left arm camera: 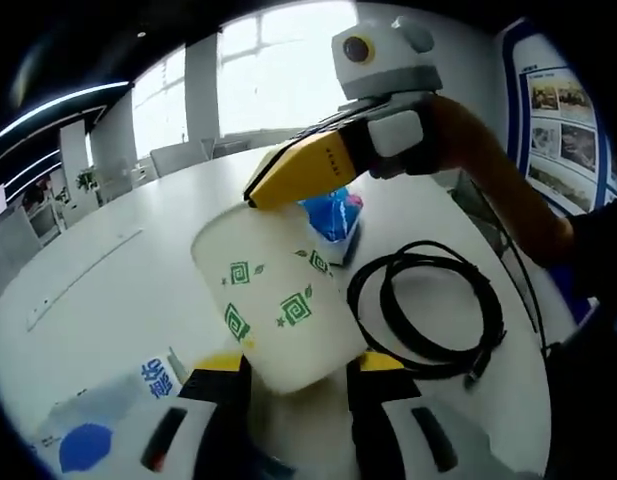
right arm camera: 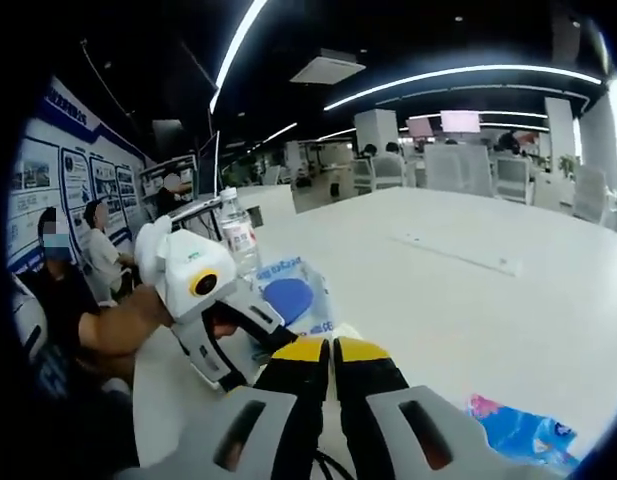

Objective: Arrange the tabletop items into an orderly group along one side of the table until the central work area is clear of visible clutter.

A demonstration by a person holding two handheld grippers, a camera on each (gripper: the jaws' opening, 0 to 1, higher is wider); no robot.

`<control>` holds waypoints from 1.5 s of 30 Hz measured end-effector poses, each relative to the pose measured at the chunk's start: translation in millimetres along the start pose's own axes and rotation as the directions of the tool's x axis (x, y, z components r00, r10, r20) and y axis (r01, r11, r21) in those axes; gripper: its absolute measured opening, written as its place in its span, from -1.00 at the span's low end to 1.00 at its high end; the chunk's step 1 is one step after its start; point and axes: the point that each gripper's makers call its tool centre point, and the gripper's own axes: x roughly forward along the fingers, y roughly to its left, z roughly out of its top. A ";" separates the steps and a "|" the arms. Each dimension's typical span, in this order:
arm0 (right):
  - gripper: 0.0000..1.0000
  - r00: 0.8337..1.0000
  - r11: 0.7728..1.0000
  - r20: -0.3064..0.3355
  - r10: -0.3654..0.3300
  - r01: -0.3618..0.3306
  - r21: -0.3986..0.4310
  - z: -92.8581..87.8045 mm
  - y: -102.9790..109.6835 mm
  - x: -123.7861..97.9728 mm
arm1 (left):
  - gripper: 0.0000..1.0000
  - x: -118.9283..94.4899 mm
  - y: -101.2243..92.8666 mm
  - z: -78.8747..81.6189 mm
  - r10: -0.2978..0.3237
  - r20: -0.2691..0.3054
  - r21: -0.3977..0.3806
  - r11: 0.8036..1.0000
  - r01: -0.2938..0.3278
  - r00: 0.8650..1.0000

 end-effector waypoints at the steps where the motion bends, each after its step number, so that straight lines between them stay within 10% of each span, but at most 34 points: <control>1: -0.98 1.000 1.000 -0.001 0.001 -0.001 -0.001 -0.2 0.6 -0.2 | -0.27 -0.3 0.2 -0.1 0.002 -0.001 0.001 1.000 -0.002 1.000; 45: -1.00 1.000 0.998 -0.023 0.022 -0.023 -0.057 2.1 19.1 -11.7 | -0.27 -4.3 -8.2 -2.8 0.006 0.007 0.022 1.000 -0.006 1.000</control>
